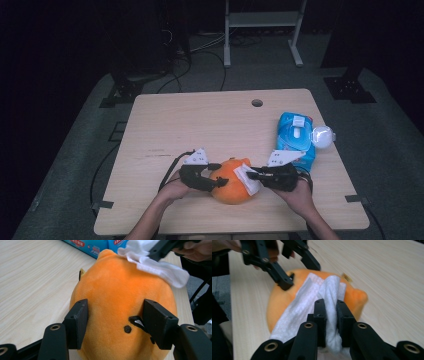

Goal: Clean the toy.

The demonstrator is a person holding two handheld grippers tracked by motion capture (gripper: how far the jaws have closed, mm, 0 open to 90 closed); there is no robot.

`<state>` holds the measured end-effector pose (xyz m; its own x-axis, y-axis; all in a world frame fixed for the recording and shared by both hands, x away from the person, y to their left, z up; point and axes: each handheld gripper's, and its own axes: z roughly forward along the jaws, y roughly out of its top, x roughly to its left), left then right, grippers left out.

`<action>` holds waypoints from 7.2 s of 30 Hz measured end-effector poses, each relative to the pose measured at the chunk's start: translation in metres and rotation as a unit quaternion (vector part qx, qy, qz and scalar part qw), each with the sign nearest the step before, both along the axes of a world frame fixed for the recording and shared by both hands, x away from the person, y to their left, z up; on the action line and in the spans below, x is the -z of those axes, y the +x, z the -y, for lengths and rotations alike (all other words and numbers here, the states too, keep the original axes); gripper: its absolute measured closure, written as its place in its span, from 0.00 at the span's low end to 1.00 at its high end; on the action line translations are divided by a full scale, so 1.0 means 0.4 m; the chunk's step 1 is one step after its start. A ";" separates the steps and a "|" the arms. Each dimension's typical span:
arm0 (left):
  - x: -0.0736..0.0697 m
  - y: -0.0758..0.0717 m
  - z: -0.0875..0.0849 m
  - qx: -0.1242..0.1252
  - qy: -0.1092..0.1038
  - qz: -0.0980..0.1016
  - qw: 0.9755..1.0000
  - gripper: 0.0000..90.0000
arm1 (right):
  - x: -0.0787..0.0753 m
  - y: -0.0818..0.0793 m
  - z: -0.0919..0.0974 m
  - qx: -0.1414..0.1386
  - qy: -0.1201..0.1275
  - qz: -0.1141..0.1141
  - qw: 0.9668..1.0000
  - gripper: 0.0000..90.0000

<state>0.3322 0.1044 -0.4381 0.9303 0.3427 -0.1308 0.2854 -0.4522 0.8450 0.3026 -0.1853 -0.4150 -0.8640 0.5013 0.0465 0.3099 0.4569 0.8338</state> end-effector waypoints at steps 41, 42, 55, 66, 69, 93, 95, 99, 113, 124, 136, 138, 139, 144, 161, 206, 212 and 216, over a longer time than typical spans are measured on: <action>-0.011 -0.051 0.065 0.043 0.018 0.066 0.997 0.33 | -0.023 -0.004 -0.051 -0.006 0.015 0.001 1.000 0.88; -0.011 -0.050 0.063 0.042 0.015 0.064 0.997 0.33 | -0.021 0.003 -0.039 0.003 0.013 -0.001 1.000 0.88; 0.009 -0.026 0.077 0.023 0.003 -0.035 0.999 0.09 | -0.003 -0.006 -0.012 0.002 0.007 -0.010 1.000 0.88; -0.031 -0.075 0.113 0.053 0.018 0.119 0.991 0.36 | -0.051 -0.028 -0.030 -0.006 0.044 0.019 0.999 0.88; -0.031 -0.081 0.114 0.055 0.030 0.130 0.989 0.36 | -0.053 -0.029 -0.047 -0.016 0.028 0.029 0.999 0.88; -0.037 -0.064 0.097 0.047 -0.019 0.049 0.998 0.42 | -0.055 -0.042 -0.060 -0.025 0.013 0.025 0.999 0.88; -0.039 -0.073 0.100 0.057 -0.009 0.065 0.996 0.41 | -0.058 -0.049 -0.084 -0.037 0.008 0.032 0.999 0.88; -0.035 -0.069 0.095 0.054 -0.005 0.066 0.996 0.40 | -0.054 -0.041 -0.078 -0.031 -0.001 0.027 0.999 0.88; -0.027 -0.072 0.105 0.052 -0.003 0.064 0.997 0.39 | -0.047 -0.018 -0.034 -0.013 0.032 -0.001 0.999 0.88; -0.017 -0.058 0.082 0.048 -0.008 0.050 0.998 0.39 | -0.034 0.009 0.025 0.018 0.030 -0.018 0.999 0.89; -0.015 -0.038 0.091 0.035 -0.010 -0.008 0.999 0.12 | -0.031 -0.018 0.012 0.011 0.015 -0.001 1.000 0.88; -0.001 -0.039 0.098 0.042 -0.007 -0.020 0.999 0.13 | -0.032 -0.023 0.005 0.004 0.013 0.002 1.000 0.88; 0.002 -0.039 0.098 0.042 -0.007 -0.022 0.999 0.16 | -0.031 -0.024 0.002 0.003 0.011 0.003 1.000 0.88; -0.017 -0.041 0.082 0.044 -0.022 -0.003 0.999 0.44 | -0.046 -0.026 -0.001 0.012 0.006 0.013 1.000 0.88; 0.009 -0.023 0.057 0.032 -0.036 0.092 0.995 0.34 | -0.035 0.021 0.031 0.043 0.025 -0.001 0.999 0.88; 0.005 -0.025 0.052 0.021 -0.008 0.078 0.997 0.30 | -0.042 -0.005 0.002 0.029 0.009 0.030 0.999 0.88; 0.007 -0.025 0.049 0.026 -0.012 0.079 0.997 0.30 | -0.041 0.008 0.025 0.047 0.015 0.025 0.998 0.88; 0.006 -0.031 0.056 0.025 -0.009 0.085 0.996 0.30 | -0.036 0.017 0.049 0.068 0.017 0.022 0.997 0.88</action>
<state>0.3199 0.0820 -0.4405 0.9555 0.2940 0.0248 0.1146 -0.4474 0.8870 0.3096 -0.2051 -0.4005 -0.7899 0.6126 0.0284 0.3292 0.3844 0.8625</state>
